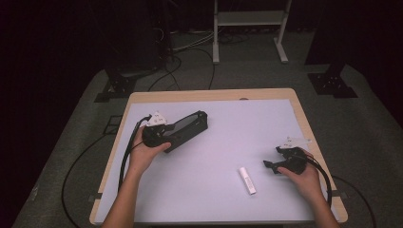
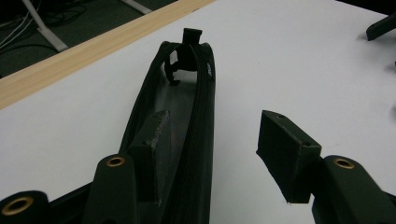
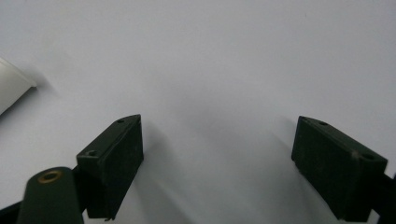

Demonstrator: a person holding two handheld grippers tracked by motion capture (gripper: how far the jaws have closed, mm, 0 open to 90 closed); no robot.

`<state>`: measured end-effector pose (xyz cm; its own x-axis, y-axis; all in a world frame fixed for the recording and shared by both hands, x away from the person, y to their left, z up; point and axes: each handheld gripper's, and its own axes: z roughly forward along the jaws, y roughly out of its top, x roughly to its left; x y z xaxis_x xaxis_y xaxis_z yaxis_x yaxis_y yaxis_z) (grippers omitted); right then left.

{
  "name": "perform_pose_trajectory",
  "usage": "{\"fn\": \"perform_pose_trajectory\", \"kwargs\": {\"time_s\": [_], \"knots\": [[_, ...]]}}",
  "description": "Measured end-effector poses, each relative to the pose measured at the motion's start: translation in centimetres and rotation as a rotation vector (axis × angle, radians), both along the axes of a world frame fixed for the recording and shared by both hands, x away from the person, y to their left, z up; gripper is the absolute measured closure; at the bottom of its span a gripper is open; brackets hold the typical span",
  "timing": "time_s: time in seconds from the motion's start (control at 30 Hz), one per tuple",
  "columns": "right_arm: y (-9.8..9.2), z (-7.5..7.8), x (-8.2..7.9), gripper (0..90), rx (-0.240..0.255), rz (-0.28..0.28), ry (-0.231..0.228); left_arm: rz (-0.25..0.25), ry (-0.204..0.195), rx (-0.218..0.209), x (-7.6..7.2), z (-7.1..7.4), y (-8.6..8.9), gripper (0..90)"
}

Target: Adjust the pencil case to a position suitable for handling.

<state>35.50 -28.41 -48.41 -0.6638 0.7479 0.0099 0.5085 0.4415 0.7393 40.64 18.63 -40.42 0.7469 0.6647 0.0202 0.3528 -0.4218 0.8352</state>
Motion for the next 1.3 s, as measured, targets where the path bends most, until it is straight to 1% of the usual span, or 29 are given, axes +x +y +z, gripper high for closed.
{"fn": "perform_pose_trajectory", "kwargs": {"time_s": [0.03, 0.07, 0.1, 0.13, 0.23, 0.3, 0.37, 0.4, 0.5, 0.57, 0.6, 0.63, 0.7, 0.8, 0.83, 0.97, 1.0, 1.07, 1.1, 1.17, 1.2, 1.23, 1.3], "knots": [[0.0, 0.0, 0.0, 15.6, 0.004, -0.002, 0.004, -0.002, -0.007, -0.002, 0.3, -0.1, -0.2, 45.0], [0.0, 0.0, 0.0, 15.6, 0.004, -0.002, 0.004, -0.002, -0.007, -0.002, 0.3, -0.1, -0.2, 45.3], [0.0, 0.0, 0.0, 15.7, 0.002, -0.002, 0.003, -0.006, -0.003, -0.002, 0.7, -0.3, -0.3, 45.7], [0.0, 0.0, 0.0, 15.7, 0.002, -0.002, 0.003, -0.006, -0.003, -0.002, 0.7, -0.3, -0.3, 46.0], [0.0, 0.0, 0.0, 15.6, 0.004, -0.003, 0.004, -0.012, 0.006, 0.012, 1.3, -0.9, -0.6, 46.6], [0.0, 0.0, 0.0, 15.7, 0.004, -0.002, 0.004, -0.017, 0.008, 0.009, 1.5, -1.1, -0.7, 46.9], [0.0, 0.0, 0.0, 15.7, 0.003, -0.002, 0.004, -0.022, 0.012, 0.014, 1.7, -1.3, -1.0, 46.9], [0.0, 0.0, 0.0, 15.7, 0.003, -0.002, 0.004, -0.022, 0.009, 0.035, 1.9, -1.4, -1.1, 46.9], [0.0, 0.0, 0.0, 15.6, 0.004, -0.002, 0.005, -0.019, 0.014, 0.044, 2.2, -1.6, -1.4, 47.4], [0.0, 0.0, 0.0, 15.7, 0.004, -0.002, 0.004, -0.020, 0.019, 0.040, 2.4, -1.8, -1.6, 49.7], [0.0, 0.0, 0.0, 15.7, 0.003, -0.002, 0.004, -0.018, 0.023, 0.050, 2.5, -1.8, -1.6, 50.4], [0.0, 0.0, 0.0, 15.7, 0.003, -0.002, 0.004, -0.014, 0.021, 0.051, 2.6, -1.9, -1.7, 51.4], [0.0, 0.0, 0.0, 15.7, 0.003, -0.002, 0.004, -0.010, 0.025, 0.045, 2.7, -2.0, -1.8, 52.2], [0.0, 0.0, 0.0, 15.7, 0.002, -0.002, 0.004, -0.011, 0.029, 0.044, 2.7, -2.1, -1.8, 57.2], [0.0, 0.0, 0.0, 15.7, 0.002, -0.002, 0.003, -0.008, 0.033, 0.047, 2.7, -2.1, -1.8, 60.1], [0.0, 0.0, 0.0, 15.7, 0.002, -0.002, 0.003, 0.001, 0.045, 0.040, 2.8, -2.1, -1.7, 65.2], [0.0, 0.0, 0.0, 15.7, 0.002, -0.002, 0.003, -0.001, 0.049, 0.049, 2.9, -2.1, -1.6, 65.2], [0.0, 0.0, 0.0, 15.7, 0.002, -0.002, 0.002, -0.005, 0.060, 0.036, 2.9, -2.3, -1.5, 71.3], [0.0, 0.0, 0.0, 15.7, 0.002, -0.002, 0.002, -0.009, 0.064, 0.038, 2.9, -2.3, -1.5, 72.5], [0.0, 0.0, 0.0, 15.7, 0.002, -0.002, 0.001, -0.010, 0.063, 0.035, 2.9, -2.3, -1.5, 76.8], [0.0, 0.0, 0.0, 15.7, 0.002, -0.002, 0.001, -0.012, 0.062, 0.032, 2.8, -2.3, -1.5, 76.8], [0.0, 0.0, 0.0, 15.7, 0.002, -0.002, 0.001, -0.013, 0.063, 0.024, 2.8, -2.2, -1.5, 81.3], [0.0, 0.0, 0.0, 15.7, 0.002, -0.002, 0.002, -0.015, 0.061, 0.018, 2.7, -2.0, -1.5, 84.5]]}}
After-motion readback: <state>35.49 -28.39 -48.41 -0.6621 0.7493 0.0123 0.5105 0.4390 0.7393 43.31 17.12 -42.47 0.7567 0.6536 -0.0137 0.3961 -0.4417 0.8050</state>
